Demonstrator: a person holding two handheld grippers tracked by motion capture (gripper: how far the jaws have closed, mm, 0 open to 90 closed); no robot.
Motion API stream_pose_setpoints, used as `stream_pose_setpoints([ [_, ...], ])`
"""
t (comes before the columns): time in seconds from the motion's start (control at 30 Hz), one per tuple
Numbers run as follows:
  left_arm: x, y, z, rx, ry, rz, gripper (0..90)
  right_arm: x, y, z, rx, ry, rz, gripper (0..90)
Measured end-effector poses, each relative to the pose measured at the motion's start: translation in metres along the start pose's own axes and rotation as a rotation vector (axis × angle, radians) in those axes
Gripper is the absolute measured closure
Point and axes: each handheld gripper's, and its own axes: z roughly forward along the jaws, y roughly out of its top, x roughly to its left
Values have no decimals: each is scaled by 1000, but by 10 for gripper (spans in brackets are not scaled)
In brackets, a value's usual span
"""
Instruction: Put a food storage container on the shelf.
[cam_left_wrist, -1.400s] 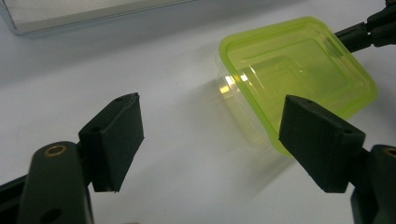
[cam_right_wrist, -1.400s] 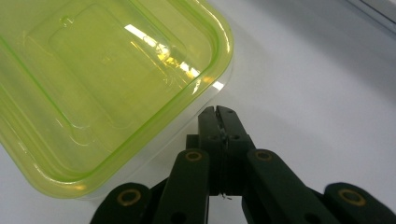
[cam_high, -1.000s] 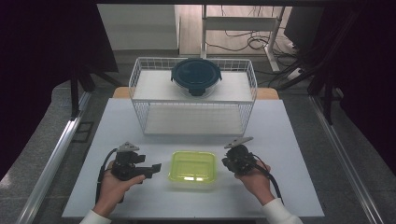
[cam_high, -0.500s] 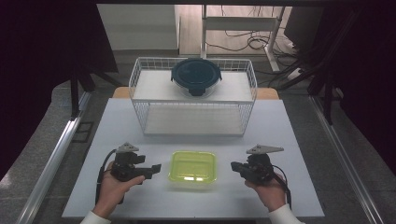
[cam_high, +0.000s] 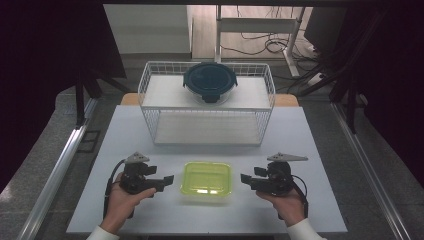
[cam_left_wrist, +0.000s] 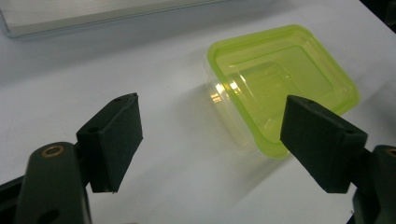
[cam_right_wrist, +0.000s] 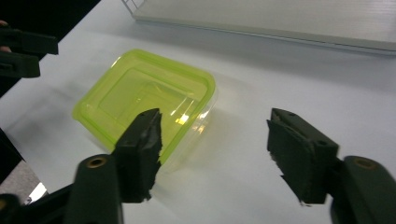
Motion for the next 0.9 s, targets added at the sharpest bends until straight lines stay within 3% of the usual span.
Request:
stream_pose_setpoints([
  [0.17,-2,2,0,-6,-37,-15,203,-3,0,1,3,38,24,294],
  [0.47,-9,9,7,1,-54,-39,207,0,1,10,21,76,61,310],
  [0.63,-10,18,19,24,-90,-66,225,5,9,19,35,66,48,329],
  [0.8,-9,26,28,39,-97,-95,238,6,17,32,72,44,52,337],
  [0.87,-8,29,32,55,-94,-115,241,5,19,41,91,33,59,347],
  [0.9,-5,29,35,56,-89,-143,247,4,19,43,92,33,64,348],
])
